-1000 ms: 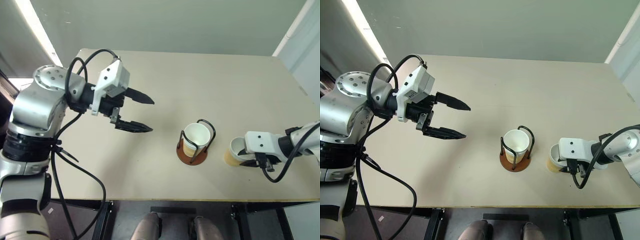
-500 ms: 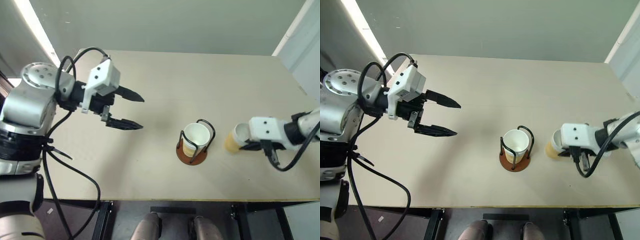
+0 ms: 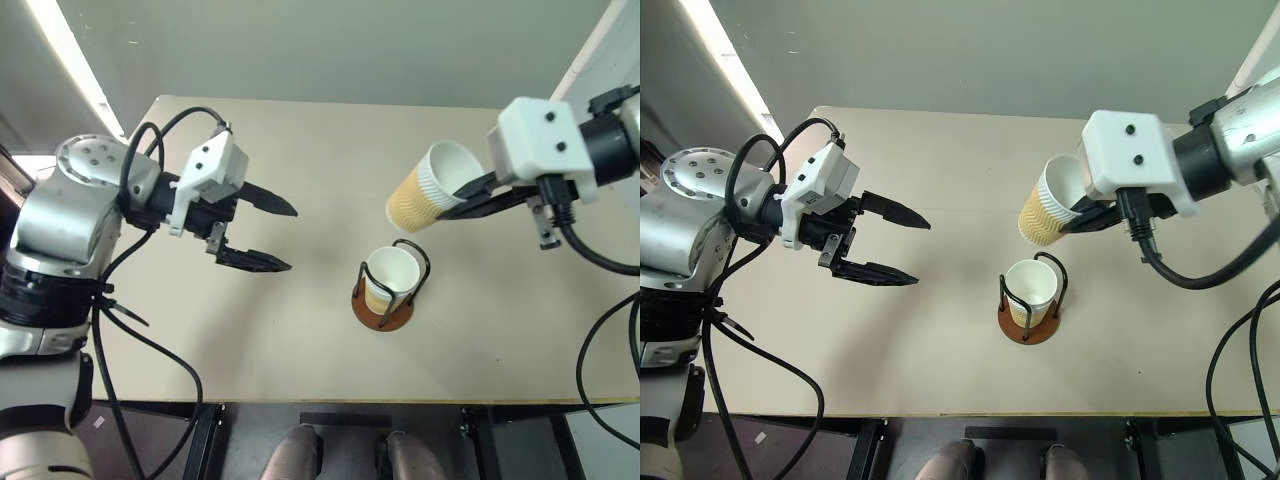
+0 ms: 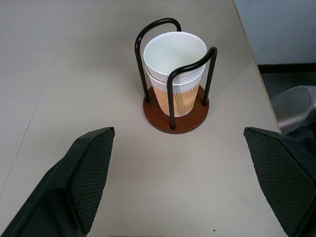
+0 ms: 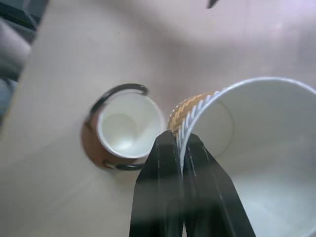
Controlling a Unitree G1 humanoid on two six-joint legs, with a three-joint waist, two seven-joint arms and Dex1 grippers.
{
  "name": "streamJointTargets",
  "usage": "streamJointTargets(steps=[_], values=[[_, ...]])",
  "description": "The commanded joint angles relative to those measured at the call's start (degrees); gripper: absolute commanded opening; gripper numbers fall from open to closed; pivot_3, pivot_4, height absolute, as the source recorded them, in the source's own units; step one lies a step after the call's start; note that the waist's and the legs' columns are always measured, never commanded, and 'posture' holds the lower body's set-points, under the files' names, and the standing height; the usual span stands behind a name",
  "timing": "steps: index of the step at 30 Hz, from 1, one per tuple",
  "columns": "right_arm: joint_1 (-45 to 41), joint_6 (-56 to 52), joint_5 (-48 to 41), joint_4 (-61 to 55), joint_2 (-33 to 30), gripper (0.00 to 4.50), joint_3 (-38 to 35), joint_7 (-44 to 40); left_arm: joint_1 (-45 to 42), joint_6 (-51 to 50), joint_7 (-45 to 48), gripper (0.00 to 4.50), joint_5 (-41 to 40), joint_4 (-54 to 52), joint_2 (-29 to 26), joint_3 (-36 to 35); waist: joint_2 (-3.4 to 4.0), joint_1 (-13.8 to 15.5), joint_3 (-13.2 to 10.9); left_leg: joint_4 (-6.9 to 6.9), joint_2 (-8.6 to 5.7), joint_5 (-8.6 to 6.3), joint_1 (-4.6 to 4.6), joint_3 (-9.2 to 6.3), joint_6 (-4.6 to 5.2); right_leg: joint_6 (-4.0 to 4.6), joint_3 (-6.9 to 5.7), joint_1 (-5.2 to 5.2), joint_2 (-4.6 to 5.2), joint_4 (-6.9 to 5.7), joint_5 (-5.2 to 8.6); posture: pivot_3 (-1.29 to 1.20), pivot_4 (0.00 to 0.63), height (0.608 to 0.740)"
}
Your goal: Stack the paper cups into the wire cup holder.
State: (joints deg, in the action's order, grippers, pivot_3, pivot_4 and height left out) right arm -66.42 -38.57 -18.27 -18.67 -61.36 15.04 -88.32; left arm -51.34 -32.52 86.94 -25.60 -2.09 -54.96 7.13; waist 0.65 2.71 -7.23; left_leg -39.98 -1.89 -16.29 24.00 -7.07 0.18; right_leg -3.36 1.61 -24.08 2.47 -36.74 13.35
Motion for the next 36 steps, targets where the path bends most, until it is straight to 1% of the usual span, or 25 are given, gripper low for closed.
streamJointTargets(steps=[1,10,15,21,27,30,34,36], values=[[0.3,-0.5,-0.4,-2.9,0.2,0.03,0.2,-0.2,-1.4,0.4,0.0,4.5,0.1,-0.1,0.2,-0.7,0.0,0.0,0.0,0.02,0.01,0.01,-0.01,-0.01,-0.01,0.01,0.0,0.0,0.0,-0.02,0.01,0.0,0.15,0.74],[5.5,1.5,0.5,-6.0,-0.8,0.03,1.2,-0.7,-1.5,0.1,0.1,4.5,0.5,-0.3,0.7,-0.8,-0.01,0.0,0.0,0.0,0.02,0.01,-0.03,0.0,-0.02,0.02,0.0,0.02,0.0,-0.05,0.01,0.0,0.15,0.74],[8.5,5.0,3.2,-5.8,-1.4,0.03,2.0,-1.1,-1.3,-0.3,-0.3,4.5,0.2,-1.1,0.9,-1.1,-0.01,0.0,0.0,-0.01,0.01,0.01,-0.02,0.01,-0.02,0.01,0.01,0.03,0.01,-0.06,0.01,0.0,0.15,0.74],[9.4,7.3,7.6,-5.2,1.8,0.03,5.6,0.7,-1.6,-0.4,-0.4,4.5,0.1,-0.9,1.2,-1.1,-0.01,-0.2,0.0,-0.01,0.02,0.01,-0.05,0.03,-0.02,0.01,0.02,0.03,0.01,-0.08,0.01,0.0,0.15,0.74],[9.5,8.9,9.9,-4.7,3.0,0.03,6.7,0.3,-2.0,-0.1,-0.1,4.5,0.6,-0.3,1.2,-1.0,-0.01,-0.1,0.0,-0.01,0.02,0.01,-0.02,0.01,-0.01,0.01,0.01,0.03,0.01,-0.08,0.0,0.0,0.15,0.74],[8.9,8.0,10.1,-4.7,4.1,0.61,6.8,0.3,-1.9,-0.2,-0.1,4.5,0.7,-0.3,1.2,-0.9,-0.01,-0.1,0.0,0.0,0.02,0.01,-0.04,0.02,-0.02,0.01,0.01,0.03,0.0,-0.07,0.01,0.0,0.15,0.74],[6.1,4.2,10.1,-2.8,7.2,1.91,5.9,2.5,-1.5,0.1,-0.4,4.5,1.0,-0.3,1.3,-0.9,-0.01,-0.2,0.0,0.0,0.02,0.01,-0.04,0.02,-0.01,0.01,0.02,0.02,0.0,-0.07,0.01,0.0,0.15,0.74],[5.0,3.5,10.5,-1.5,8.1,2.64,5.4,3.7,-1.3,0.3,-0.4,4.5,1.1,-0.4,1.3,-0.9,-0.01,-0.1,0.0,0.0,0.02,0.01,-0.04,0.02,-0.01,0.01,0.02,0.01,0.0,-0.06,0.01,0.0,0.15,0.74]])
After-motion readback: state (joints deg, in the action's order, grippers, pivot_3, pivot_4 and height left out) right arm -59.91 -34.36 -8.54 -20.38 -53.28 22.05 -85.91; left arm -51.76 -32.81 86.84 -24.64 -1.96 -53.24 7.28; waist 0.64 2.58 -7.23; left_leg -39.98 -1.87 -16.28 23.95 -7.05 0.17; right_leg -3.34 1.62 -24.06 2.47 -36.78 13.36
